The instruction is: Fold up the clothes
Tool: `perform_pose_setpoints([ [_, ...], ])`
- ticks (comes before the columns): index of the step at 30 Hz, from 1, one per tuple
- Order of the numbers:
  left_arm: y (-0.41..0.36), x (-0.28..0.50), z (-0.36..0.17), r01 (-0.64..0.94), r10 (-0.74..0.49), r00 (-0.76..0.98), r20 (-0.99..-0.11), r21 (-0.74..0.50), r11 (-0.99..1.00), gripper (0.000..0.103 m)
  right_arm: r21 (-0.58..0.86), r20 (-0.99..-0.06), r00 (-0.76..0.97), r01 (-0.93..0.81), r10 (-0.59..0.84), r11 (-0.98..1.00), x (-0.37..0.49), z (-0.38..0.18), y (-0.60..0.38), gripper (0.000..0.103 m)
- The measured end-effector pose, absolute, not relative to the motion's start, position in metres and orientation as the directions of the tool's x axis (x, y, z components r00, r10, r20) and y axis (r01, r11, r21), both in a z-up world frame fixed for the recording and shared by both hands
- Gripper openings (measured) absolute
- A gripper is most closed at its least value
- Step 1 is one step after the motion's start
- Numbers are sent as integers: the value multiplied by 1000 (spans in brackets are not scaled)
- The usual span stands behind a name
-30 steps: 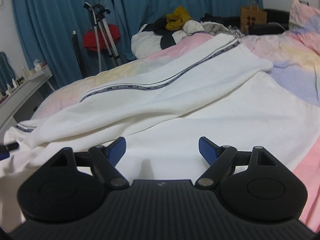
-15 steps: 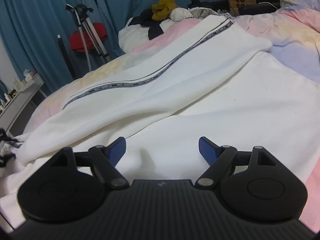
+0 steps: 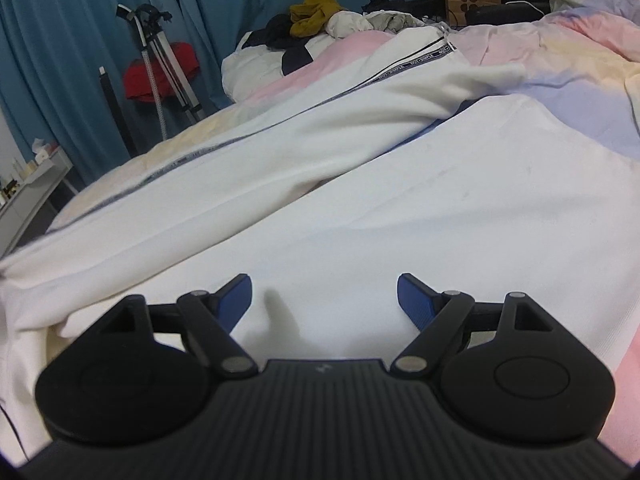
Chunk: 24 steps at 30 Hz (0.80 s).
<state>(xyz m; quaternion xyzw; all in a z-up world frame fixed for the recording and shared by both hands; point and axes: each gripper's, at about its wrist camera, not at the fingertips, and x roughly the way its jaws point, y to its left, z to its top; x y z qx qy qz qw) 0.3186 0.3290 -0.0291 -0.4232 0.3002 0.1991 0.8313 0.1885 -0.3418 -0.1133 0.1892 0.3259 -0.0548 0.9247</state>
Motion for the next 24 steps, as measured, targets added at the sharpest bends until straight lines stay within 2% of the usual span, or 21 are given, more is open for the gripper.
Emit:
perform_pose_setpoints([
  [3, 331, 309, -53, -565, 55, 752, -657, -599, 567, 22, 302, -626, 780, 222, 17, 927, 190, -115, -340, 81],
  [5, 331, 300, -58, -542, 41, 765, -642, -608, 580, 35, 296, -629, 777, 214, 22, 931, 192, -116, -339, 81],
  [7, 325, 281, -48, -520, 29, 770, -638, -599, 609, 56, 295, -630, 776, 207, 27, 933, 192, -116, -338, 81],
  [10, 311, 228, -27, -496, 7, 768, -640, -589, 638, 69, 305, -627, 778, 201, 38, 931, 190, -113, -340, 81],
  [15, 289, 136, 5, -461, -33, 763, -645, -580, 672, 80, 331, -605, 795, 199, 46, 922, 179, -102, -346, 81],
  [24, 281, -24, -26, -550, -121, 723, -680, -672, 496, 81, 408, -517, 855, 203, 42, 890, 142, -64, -379, 81],
])
